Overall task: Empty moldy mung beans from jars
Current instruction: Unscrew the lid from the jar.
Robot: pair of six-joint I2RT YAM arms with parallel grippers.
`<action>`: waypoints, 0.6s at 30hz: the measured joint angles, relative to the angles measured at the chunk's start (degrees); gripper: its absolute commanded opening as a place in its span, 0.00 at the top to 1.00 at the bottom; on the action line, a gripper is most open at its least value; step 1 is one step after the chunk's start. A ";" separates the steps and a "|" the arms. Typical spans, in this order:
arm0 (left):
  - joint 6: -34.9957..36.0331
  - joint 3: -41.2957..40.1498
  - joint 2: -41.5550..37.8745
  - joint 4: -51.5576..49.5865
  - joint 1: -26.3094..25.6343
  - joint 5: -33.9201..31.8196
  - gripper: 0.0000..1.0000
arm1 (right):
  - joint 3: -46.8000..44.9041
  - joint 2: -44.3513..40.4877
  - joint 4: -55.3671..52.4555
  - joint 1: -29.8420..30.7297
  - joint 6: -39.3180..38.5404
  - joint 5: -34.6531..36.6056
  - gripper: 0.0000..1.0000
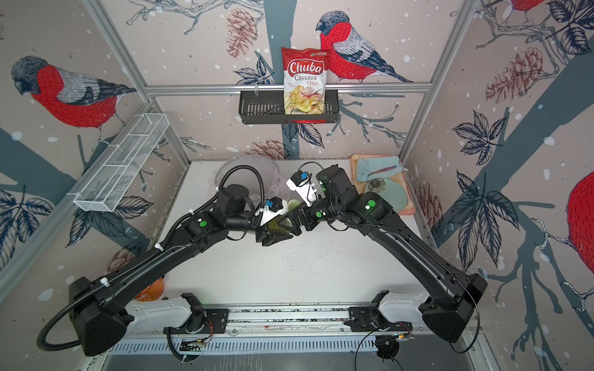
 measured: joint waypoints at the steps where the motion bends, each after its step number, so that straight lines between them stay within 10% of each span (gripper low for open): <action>1: 0.00 0.00 0.00 0.00 0.00 0.02 1.00 | 0.04 -0.02 0.00 0.00 0.00 0.04 0.00; 18: -0.04 -0.35 -0.13 1.68 0.02 -1.40 1.00 | 0.81 -0.68 -0.48 -0.42 0.04 1.97 0.01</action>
